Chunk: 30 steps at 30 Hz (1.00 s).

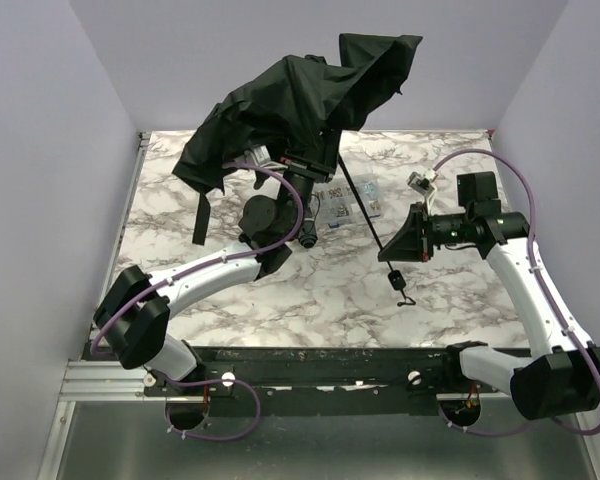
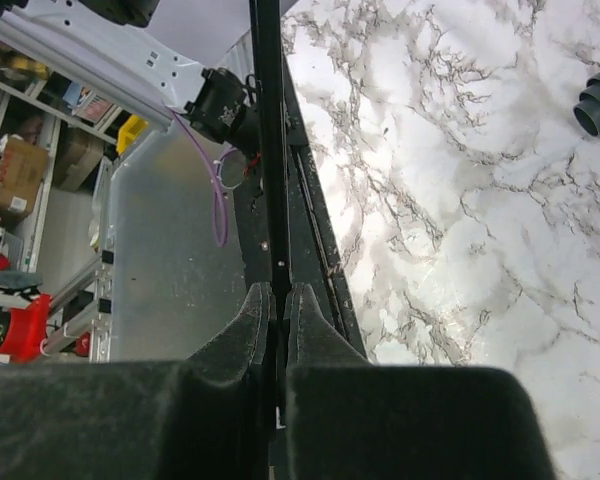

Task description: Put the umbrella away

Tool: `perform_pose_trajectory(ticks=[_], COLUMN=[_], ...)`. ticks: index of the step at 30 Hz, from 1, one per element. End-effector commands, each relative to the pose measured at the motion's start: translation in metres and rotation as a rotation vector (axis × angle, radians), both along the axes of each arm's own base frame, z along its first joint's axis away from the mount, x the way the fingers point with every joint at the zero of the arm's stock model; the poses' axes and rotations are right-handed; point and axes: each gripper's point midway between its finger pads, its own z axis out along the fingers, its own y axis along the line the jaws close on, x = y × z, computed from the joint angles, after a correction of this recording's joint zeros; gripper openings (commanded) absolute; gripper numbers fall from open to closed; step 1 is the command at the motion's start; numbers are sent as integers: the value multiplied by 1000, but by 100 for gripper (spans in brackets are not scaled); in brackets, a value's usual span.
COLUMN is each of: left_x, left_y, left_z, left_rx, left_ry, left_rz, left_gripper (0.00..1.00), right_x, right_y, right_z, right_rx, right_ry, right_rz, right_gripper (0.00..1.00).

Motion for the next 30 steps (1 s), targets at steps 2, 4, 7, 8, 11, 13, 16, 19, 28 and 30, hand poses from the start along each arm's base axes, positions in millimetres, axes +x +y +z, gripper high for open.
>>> perform_pose_trajectory(ticks=[2,4,7,8,11,13,16,19,28,30], left_x=[-21,-30,-51,-58,-85,-100,-115,-124,-155,-175], left_y=[1,-17,-46,-54,-80,-93,-108,-118,-112,-105], left_z=[30,20,-3,-11,-29,-38,-46,-53,-74,-89], left_rx=[-67,-61,-34,-24,2,5,5,5,188,288], left_ry=[-64,-32,10,21,45,57,70,86,26,-2], left_rz=[-103,-215,-365,-402,-516,-555,-585,-598,-678,-737], left_gripper=[0,0,0,0,0,0,0,0,69,77], right_x=[24,45,75,85,109,119,128,126,135,146], right_y=[3,5,8,10,13,15,16,17,-9,-20], right_z=[15,37,67,72,81,84,87,89,109,124], right_rx=[-7,17,34,36,63,85,103,131,107,102], right_ry=[-35,-105,-170,-177,-191,-191,-188,-182,-264,-300], right_rz=[-34,-87,-130,-129,-155,-176,-201,-208,-303,-348], right_gripper=[1,0,0,0,0,0,0,0,0,0])
